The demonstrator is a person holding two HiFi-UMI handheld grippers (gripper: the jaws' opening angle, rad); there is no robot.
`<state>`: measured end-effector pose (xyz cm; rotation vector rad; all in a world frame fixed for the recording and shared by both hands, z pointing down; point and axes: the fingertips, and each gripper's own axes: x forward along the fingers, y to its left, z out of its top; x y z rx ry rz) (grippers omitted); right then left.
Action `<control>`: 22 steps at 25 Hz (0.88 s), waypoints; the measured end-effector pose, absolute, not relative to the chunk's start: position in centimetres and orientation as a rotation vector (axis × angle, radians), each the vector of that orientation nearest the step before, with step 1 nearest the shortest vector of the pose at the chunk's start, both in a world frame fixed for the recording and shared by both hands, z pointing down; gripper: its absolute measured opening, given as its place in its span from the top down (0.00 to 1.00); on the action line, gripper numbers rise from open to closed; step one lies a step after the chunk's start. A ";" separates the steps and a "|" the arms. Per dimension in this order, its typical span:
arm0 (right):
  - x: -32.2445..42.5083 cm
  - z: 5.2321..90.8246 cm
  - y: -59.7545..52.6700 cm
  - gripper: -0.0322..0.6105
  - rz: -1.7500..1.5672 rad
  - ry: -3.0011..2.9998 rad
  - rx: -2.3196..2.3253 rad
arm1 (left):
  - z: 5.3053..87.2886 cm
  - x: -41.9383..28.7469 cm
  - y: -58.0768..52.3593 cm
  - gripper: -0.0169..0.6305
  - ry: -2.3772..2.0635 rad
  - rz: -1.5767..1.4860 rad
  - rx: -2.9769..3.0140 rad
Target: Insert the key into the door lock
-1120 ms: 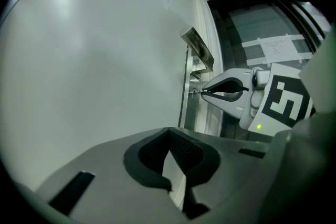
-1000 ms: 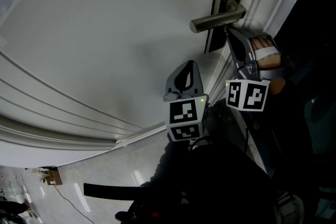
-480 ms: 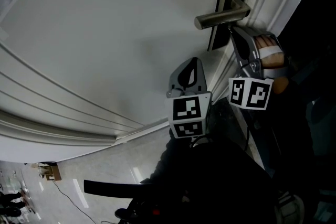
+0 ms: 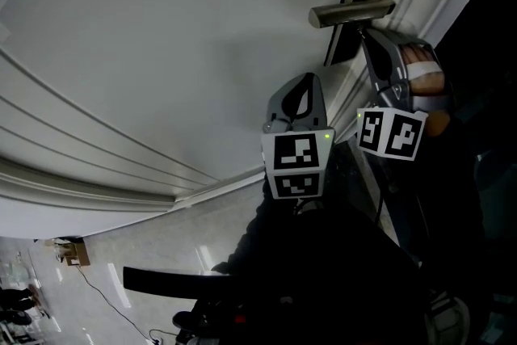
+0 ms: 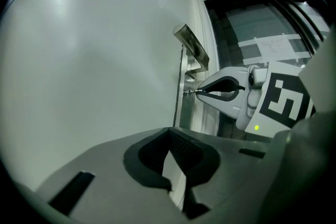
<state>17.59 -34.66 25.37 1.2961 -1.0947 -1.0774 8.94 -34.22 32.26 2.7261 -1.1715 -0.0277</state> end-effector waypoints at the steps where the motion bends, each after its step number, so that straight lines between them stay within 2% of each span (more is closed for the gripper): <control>1: 17.6 25.4 -34.7 0.93 -1.078 -1.095 1.295 | 32.3 9.0 -34.2 0.97 -1.171 -0.028 2.726; 22: 17.5 25.3 -34.6 0.93 -1.073 -1.094 1.294 | 32.4 9.1 -34.4 0.97 -1.160 -0.018 2.731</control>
